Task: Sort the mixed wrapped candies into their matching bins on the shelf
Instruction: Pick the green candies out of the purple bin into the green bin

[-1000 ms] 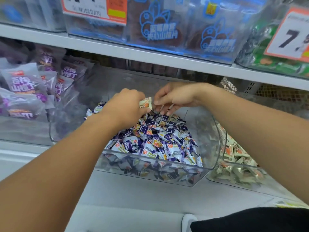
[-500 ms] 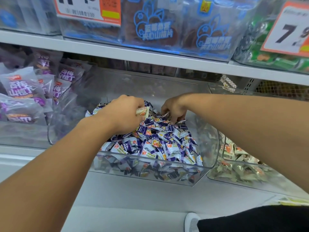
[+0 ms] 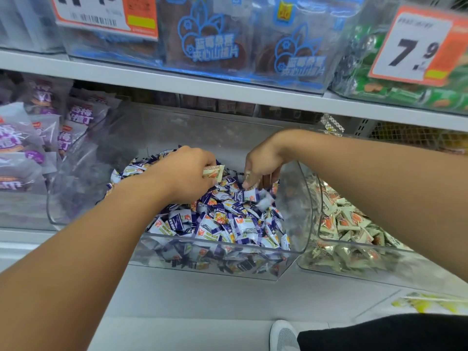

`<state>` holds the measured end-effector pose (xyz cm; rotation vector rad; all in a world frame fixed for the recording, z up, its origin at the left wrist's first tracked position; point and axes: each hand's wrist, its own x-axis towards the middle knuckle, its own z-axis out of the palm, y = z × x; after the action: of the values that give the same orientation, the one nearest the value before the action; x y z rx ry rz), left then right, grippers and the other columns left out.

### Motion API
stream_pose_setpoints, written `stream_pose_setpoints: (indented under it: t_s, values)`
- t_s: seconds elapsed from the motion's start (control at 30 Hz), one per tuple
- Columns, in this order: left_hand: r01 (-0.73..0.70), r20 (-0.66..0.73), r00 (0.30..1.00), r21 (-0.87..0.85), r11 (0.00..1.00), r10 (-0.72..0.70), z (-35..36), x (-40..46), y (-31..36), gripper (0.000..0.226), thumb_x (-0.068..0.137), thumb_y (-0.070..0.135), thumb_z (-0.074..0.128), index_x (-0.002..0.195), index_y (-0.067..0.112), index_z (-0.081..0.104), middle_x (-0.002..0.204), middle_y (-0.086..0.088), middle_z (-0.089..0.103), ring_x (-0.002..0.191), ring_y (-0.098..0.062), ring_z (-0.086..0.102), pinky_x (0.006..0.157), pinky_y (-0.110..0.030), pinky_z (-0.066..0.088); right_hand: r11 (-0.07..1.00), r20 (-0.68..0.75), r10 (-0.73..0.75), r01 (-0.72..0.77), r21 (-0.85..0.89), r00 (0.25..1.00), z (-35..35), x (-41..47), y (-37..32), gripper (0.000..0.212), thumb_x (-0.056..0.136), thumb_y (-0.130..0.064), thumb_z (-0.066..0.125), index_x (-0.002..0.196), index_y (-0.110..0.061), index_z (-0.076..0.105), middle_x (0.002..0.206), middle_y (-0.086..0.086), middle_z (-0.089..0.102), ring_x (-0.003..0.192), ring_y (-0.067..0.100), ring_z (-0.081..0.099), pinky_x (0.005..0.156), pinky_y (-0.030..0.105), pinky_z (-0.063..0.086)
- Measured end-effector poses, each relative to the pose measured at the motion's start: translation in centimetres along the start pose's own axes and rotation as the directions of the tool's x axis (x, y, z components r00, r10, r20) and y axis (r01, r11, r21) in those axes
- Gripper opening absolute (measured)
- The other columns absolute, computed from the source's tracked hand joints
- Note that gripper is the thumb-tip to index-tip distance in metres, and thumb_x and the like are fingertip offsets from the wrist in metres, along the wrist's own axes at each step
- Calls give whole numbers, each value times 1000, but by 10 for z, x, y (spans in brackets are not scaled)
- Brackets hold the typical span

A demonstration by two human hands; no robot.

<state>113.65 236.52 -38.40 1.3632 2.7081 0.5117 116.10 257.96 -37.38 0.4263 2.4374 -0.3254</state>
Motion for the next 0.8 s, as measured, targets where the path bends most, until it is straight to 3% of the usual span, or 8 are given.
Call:
stream_pose_setpoints:
  t_s: [0.07, 0.2, 0.27, 0.4, 0.5, 0.63, 0.8]
  values:
    - [-7, 3, 1000, -9, 1000, 7, 0, 0, 2, 19, 93, 29, 63, 79, 30, 51, 78, 4, 57, 70, -16, 55, 55, -29, 36, 997, -11, -14, 15, 79, 1000, 0, -1, 0, 20, 99, -24, 60, 110, -6, 62, 89, 7, 64, 80, 21, 66, 76, 33, 60]
    - [-4, 4, 1000, -11, 1000, 4, 0, 0, 3, 19, 94, 30, 63, 78, 30, 51, 78, 4, 58, 70, -17, 56, 55, -29, 36, 995, -275, -21, 46, 86, 961, -5, 6, 6, 15, 97, -7, 60, 107, 3, 65, 94, 18, 64, 72, 26, 66, 59, 29, 61]
    - [2, 3, 1000, -14, 1000, -2, 0, 0, 1, 20, 94, 30, 63, 78, 29, 51, 78, 2, 59, 70, -19, 57, 55, -29, 37, 1000, -234, 7, -6, 4, 972, -6, 9, 5, 19, 96, -9, 61, 108, 5, 67, 85, 16, 61, 61, 24, 58, 48, 25, 55]
    - [7, -2, 1000, -23, 1000, -7, 1, 1, -1, 9, 94, 31, 61, 89, 25, 57, 81, 3, 59, 71, -16, 56, 56, -29, 38, 960, -86, 133, -149, -236, 987, -3, 26, 1, 32, 97, -34, 61, 85, -4, 63, 68, 10, 54, 50, 20, 45, 48, 25, 41]
    - [5, -17, 1000, -26, 1000, -6, 0, 1, -1, 10, 95, 33, 61, 97, 23, 59, 87, 1, 60, 74, -16, 55, 60, -30, 40, 940, -15, 224, -220, -261, 975, -1, 41, 3, 25, 98, -31, 57, 87, -9, 59, 65, 4, 49, 50, 16, 41, 45, 21, 38]
    - [6, -6, 1000, -11, 1000, -6, -1, 1, -5, 11, 95, 33, 61, 96, 23, 59, 83, 3, 59, 70, -12, 54, 53, -28, 35, 906, 5, 279, -262, -333, 960, 0, 44, 4, 26, 98, -24, 56, 75, -13, 61, 61, 1, 51, 43, 12, 43, 41, 18, 39]
    - [-5, 2, 1000, -1, 1000, 5, -1, 1, -3, 11, 95, 34, 61, 90, 25, 56, 82, 2, 60, 71, -16, 55, 57, -30, 37, 905, 0, 341, -328, -272, 940, 1, 46, 5, 31, 100, -26, 52, 71, -15, 56, 61, 0, 49, 40, 11, 41, 44, 20, 37]
